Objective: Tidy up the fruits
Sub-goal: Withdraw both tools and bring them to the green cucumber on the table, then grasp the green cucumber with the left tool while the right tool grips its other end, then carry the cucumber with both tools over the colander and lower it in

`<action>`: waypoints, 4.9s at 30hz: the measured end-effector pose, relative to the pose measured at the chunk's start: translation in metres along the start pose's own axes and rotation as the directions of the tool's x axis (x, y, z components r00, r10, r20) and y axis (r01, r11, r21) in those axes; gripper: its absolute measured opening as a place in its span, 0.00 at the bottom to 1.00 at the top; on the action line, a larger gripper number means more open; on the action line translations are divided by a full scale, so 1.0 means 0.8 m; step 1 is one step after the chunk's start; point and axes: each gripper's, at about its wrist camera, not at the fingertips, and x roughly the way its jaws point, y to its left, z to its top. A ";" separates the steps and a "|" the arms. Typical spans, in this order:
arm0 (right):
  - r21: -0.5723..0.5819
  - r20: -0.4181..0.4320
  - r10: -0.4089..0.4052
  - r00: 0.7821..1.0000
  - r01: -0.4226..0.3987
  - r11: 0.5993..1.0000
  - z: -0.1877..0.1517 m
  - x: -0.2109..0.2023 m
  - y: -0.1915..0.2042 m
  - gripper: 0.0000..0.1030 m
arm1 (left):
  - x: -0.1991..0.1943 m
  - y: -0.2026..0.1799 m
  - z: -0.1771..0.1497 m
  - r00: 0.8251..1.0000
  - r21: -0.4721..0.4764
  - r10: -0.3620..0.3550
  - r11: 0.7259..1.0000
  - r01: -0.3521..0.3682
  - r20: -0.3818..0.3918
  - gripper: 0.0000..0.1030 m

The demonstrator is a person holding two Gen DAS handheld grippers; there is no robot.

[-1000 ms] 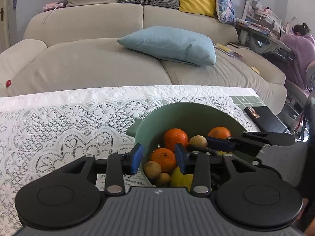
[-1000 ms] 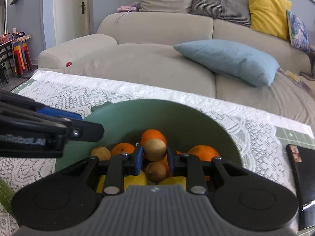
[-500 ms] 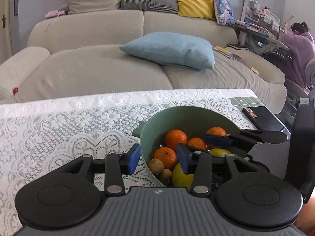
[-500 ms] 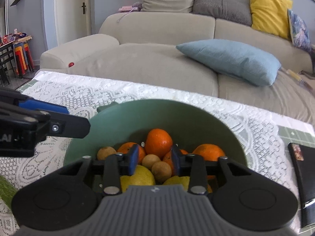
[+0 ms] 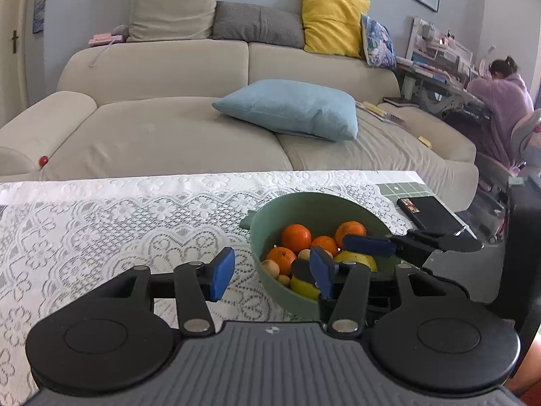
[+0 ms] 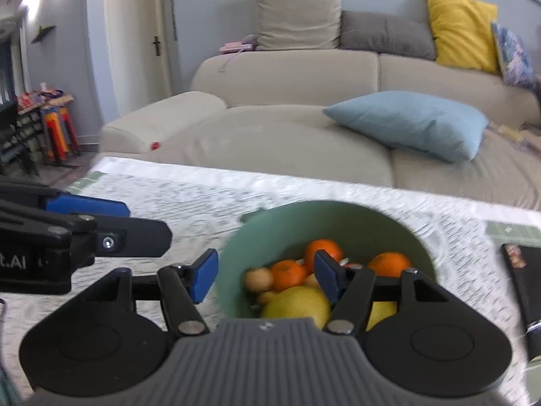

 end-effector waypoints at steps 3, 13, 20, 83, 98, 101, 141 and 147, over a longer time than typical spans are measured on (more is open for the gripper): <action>0.026 -0.027 0.056 0.998 -0.055 0.998 -0.005 -0.001 0.011 0.61 | -0.014 0.011 -0.011 1.000 -0.026 0.010 1.000 -0.009 0.008 0.61; 0.069 -0.055 0.119 0.991 -0.116 0.991 -0.036 -0.015 0.044 0.64 | -0.032 0.057 -0.061 0.997 -0.123 0.066 0.990 -0.071 -0.044 0.62; 0.154 -0.112 0.139 0.984 -0.121 0.981 -0.072 -0.007 0.052 0.67 | -0.028 0.095 -0.101 0.990 -0.214 0.080 0.972 -0.103 -0.112 0.62; 0.463 -0.194 0.316 0.929 -0.198 0.864 -0.111 0.048 0.038 0.52 | -0.009 0.196 -0.178 0.990 -0.526 -0.120 0.848 0.065 -0.071 0.56; 0.446 -0.090 0.306 0.948 -0.236 0.863 -0.088 0.020 0.023 0.52 | -0.022 0.174 -0.142 0.994 -0.489 -0.107 0.868 0.086 -0.015 0.56; 0.445 -0.056 0.299 0.953 -0.244 0.861 -0.080 0.010 0.018 0.51 | -0.027 0.164 -0.129 0.995 -0.460 -0.101 0.883 0.092 0.004 0.56; 0.531 0.050 -0.009 0.999 -0.019 0.847 -0.007 0.013 -0.160 0.51 | 0.141 0.046 0.002 0.962 -0.325 -0.269 0.915 0.239 -0.050 0.57; 0.511 0.013 -0.062 0.998 0.046 0.858 -0.009 0.027 -0.163 0.52 | 0.159 0.043 -0.002 0.956 -0.324 -0.279 0.916 0.237 -0.087 0.57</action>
